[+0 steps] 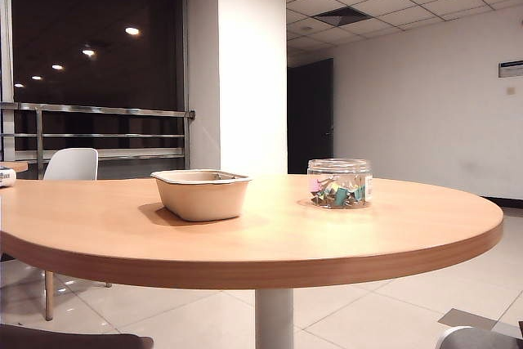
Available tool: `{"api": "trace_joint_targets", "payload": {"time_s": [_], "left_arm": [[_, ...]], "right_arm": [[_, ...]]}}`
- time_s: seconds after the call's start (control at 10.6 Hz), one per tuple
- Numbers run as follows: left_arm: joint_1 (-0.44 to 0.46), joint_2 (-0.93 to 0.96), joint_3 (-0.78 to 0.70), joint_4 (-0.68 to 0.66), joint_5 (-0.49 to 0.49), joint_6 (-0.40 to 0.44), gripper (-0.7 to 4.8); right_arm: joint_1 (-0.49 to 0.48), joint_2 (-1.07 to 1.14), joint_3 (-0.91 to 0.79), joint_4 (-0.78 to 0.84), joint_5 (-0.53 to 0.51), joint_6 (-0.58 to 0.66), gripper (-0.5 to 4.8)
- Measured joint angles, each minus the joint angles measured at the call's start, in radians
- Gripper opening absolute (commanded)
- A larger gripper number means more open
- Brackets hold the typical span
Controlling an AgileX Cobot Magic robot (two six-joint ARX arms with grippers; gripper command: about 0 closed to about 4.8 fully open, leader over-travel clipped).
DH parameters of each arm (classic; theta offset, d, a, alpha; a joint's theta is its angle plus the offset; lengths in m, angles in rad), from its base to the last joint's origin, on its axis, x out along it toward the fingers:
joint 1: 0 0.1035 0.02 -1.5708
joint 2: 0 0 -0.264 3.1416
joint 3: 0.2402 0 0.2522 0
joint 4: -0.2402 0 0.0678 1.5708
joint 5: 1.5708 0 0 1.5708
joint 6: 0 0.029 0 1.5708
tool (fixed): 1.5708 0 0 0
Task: Pick up the box filled with clips, pour some clips from it into the rectangular paper box, and then put the clip box back on the table.
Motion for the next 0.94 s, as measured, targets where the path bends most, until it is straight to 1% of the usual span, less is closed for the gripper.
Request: {"api": "trace_joint_targets", "payload": {"time_s": [0.28,0.38,0.47,0.56,0.66,0.85,0.94], "left_arm": [[0.000,-0.006,-0.038,0.058,0.013,-0.002,-0.06],[0.019,-0.049,-0.073,0.090,0.021,0.000,-0.06],[0.119,-0.122,-0.130,0.101,0.101,0.000,-0.06],[0.168,-0.121,-0.161,0.105,0.126,0.000,-0.06],[0.179,-0.121,-0.170,0.105,0.129,0.000,-0.06],[0.188,-0.121,-0.209,0.145,0.128,0.004,-0.06],[0.188,-0.119,-0.241,0.161,0.117,0.035,-0.06]], "right_arm": [[-0.001,0.000,0.000,-0.020,0.000,0.000,0.00],[-0.001,0.000,0.000,-0.025,0.000,0.000,0.00],[-0.001,0.000,0.000,-0.025,0.000,0.000,0.00],[-0.001,0.000,0.000,-0.025,0.000,0.000,0.00],[-0.001,0.000,0.000,-0.026,0.000,0.000,0.00],[-0.002,0.000,0.000,-0.026,0.000,0.000,0.00],[-0.002,0.000,0.000,-0.025,-0.001,0.000,0.00]]}}
